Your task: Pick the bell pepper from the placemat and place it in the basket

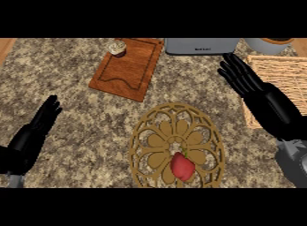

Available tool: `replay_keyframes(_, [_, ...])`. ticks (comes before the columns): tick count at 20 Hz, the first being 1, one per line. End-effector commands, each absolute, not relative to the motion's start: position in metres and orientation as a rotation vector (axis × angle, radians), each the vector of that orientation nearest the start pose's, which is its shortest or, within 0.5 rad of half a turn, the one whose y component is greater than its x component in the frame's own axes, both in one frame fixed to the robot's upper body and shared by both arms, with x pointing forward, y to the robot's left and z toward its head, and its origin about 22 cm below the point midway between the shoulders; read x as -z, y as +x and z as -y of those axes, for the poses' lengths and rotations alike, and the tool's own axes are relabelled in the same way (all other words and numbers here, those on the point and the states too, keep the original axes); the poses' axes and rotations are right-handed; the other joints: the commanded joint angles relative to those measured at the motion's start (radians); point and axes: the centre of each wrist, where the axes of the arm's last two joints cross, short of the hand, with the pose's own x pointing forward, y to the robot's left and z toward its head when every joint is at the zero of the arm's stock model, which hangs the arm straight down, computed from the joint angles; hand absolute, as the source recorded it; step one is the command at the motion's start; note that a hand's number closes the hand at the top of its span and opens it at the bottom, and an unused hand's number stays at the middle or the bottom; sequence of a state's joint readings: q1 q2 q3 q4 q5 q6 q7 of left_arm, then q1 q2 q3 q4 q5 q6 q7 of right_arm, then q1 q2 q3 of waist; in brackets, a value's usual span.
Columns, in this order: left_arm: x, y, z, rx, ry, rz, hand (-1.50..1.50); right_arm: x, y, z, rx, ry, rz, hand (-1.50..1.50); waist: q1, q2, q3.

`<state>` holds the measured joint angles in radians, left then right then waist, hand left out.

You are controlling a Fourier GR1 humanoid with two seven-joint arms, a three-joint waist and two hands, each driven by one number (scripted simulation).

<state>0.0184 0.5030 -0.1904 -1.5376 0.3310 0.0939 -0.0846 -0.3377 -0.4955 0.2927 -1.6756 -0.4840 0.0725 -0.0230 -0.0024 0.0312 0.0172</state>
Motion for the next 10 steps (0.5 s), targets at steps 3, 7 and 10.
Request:
replay_keyframes(3, [-0.036,0.262,-0.317,0.136,0.190,1.483,0.00,-0.129,0.301,0.238,-0.342,0.158,1.941,1.50,-0.009,-0.030,-0.017])
replay_keyframes(7, [-0.027,0.257,-0.325,0.090,0.203,1.421,0.00,-0.151,0.295,0.247,-0.957,-0.191,1.935,1.50,-0.003,-0.034,-0.032])
replay_keyframes(10, [-0.035,0.267,-0.322,0.088,0.180,1.401,0.00,-0.119,0.281,0.190,-1.028,-0.261,1.989,-1.50,0.016,-0.033,-0.025])
